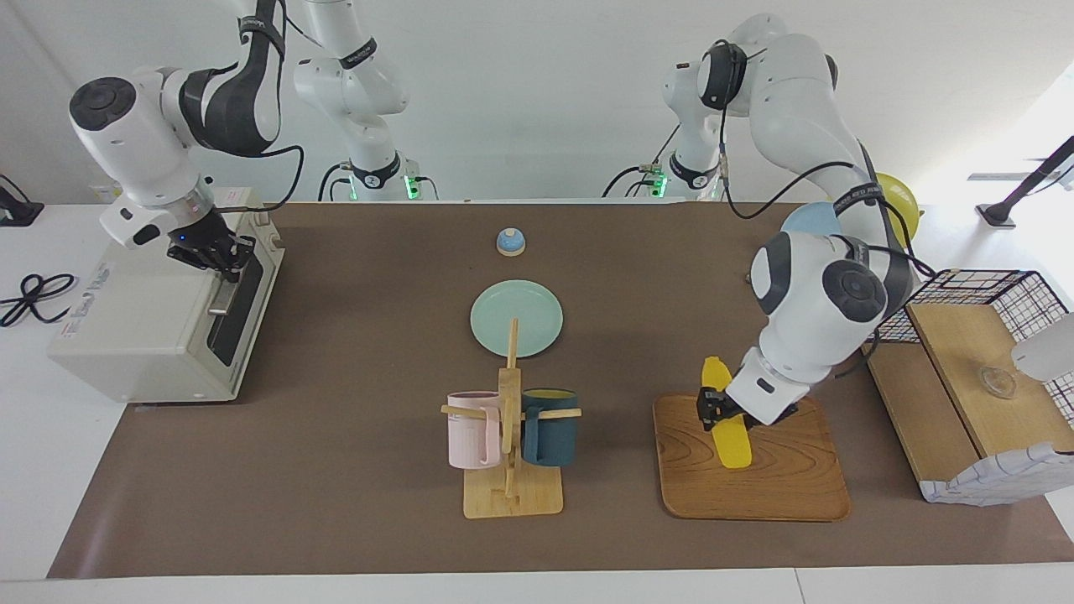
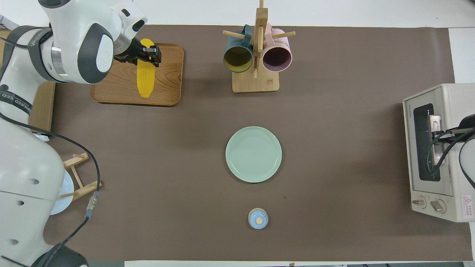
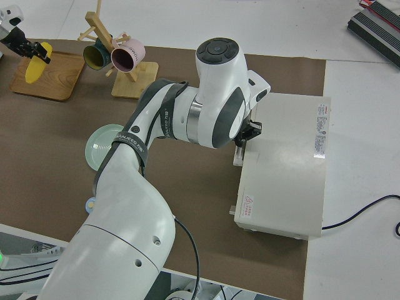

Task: Put corn in oven
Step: 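Carry the corn with the left gripper onto the pale green plate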

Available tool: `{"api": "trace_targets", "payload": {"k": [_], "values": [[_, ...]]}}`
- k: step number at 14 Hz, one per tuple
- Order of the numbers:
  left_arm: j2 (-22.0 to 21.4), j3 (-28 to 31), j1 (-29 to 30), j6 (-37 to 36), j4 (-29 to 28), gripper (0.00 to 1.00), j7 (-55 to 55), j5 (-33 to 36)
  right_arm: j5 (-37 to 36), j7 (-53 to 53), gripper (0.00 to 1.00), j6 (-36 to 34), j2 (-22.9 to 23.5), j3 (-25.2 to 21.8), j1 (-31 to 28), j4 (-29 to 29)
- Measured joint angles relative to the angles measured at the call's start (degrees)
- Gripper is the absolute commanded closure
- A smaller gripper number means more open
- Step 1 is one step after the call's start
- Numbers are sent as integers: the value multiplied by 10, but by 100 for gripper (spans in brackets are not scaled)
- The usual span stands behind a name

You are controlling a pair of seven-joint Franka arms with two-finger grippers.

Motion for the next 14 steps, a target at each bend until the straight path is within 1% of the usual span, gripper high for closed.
{"api": "trace_targets", "payload": {"k": [3, 4, 6, 8, 11, 14], "values": [[-103, -2, -58, 3, -144, 100, -50, -1, 0, 0, 96, 0, 0, 3, 1, -1], [-130, -2, -79, 13, -186, 100, -71, -4, 0, 2, 96, 0, 0, 4, 2, -1], [-167, -3, -123, 52, -254, 100, -122, -9, 0, 20, 96, 0, 0, 4, 12, -4], [-191, -4, -174, 115, -318, 100, -181, -10, 1, 44, 97, 5, 1, 5, 32, -11], [-219, -5, -250, 225, -408, 100, -269, -11, 4, 66, 97, 36, 5, 7, 61, -30], [-225, -4, -301, 304, -450, 100, -325, -11, 25, 67, 97, 73, 11, 10, 71, -56]]}}
